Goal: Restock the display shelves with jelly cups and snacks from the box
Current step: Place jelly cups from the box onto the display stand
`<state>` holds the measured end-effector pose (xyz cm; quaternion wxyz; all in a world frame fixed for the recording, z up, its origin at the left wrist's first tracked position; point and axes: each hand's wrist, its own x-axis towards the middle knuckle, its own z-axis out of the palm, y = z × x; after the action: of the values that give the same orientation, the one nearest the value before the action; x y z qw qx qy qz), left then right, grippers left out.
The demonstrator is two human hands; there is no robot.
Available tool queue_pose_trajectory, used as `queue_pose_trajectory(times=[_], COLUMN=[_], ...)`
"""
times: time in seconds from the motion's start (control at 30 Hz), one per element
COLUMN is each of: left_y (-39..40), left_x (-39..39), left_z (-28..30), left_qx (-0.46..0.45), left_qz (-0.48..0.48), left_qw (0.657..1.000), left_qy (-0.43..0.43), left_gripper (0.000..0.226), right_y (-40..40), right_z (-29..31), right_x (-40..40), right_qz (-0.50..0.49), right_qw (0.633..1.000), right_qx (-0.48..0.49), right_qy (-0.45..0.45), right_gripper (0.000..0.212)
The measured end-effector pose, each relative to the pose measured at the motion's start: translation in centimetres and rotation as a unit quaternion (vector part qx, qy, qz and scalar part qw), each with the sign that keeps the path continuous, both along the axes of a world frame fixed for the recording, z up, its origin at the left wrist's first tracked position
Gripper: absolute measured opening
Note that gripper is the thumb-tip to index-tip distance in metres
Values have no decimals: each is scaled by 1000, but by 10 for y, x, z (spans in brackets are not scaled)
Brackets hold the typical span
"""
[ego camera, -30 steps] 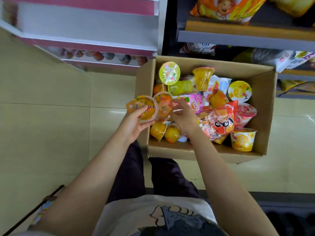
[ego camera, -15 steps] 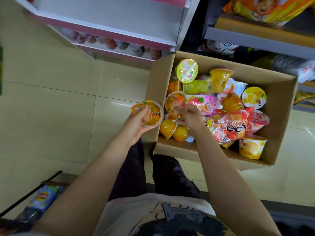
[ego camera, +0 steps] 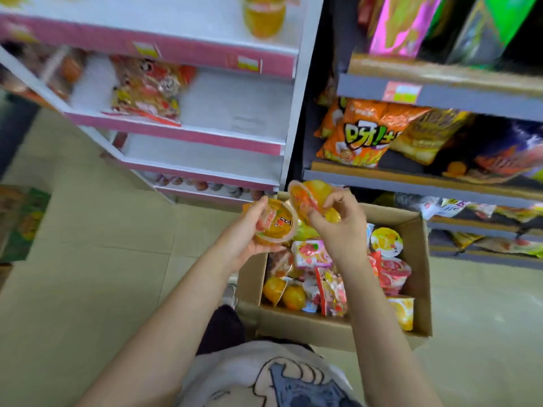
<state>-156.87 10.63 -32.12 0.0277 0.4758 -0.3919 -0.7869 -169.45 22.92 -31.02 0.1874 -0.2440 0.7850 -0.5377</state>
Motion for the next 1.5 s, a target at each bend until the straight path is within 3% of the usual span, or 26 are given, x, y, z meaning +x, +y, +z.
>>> queue_pose_trajectory(times=[0.17,0.23,0.33,0.43,0.53,0.8,1.03,1.23,1.43,1.5], left_y=[-10,-17,-31,-52,-83,-177,-245,-287,-339,-350], left_x=[-25,-30,-37,-38,-31,-20,-27,-28,-28,-30], left_z=[90,119,155,179,192,211,208,196,182,174], left_qx=[-45,-65,-92,-91,-71,-91,-98,-194,-377,-395], left_qz=[-5,-9,13,27,30,63,84,3,-63,-62], left_qw=[995,990,981,974,968,962,964,945,908,901], left_qy=[89,123,170,206,239,249,233,262,174,168], left_gripper=[76,71,38,43,63,51,43,22,21,19], right_y=[-16,-23,-40,-63,-88,-173,-246,-294,-325,-331], right_z=[85,108,141,168,185,202,197,180,164,158], right_x=[1,0,3,10,17,34,27,18,14,8], right_qz=[72,97,104,96,90,141,109,37,7,13], right_qw=[983,967,946,931,944,956,966,981,980,980], right_qx=[-87,-107,-147,-164,-168,-135,-101,-112,-88,-59], right_qy=[146,210,271,310,269,220,212,155,179,191], right_gripper=[36,43,43,48,62,86,83,78,83,90])
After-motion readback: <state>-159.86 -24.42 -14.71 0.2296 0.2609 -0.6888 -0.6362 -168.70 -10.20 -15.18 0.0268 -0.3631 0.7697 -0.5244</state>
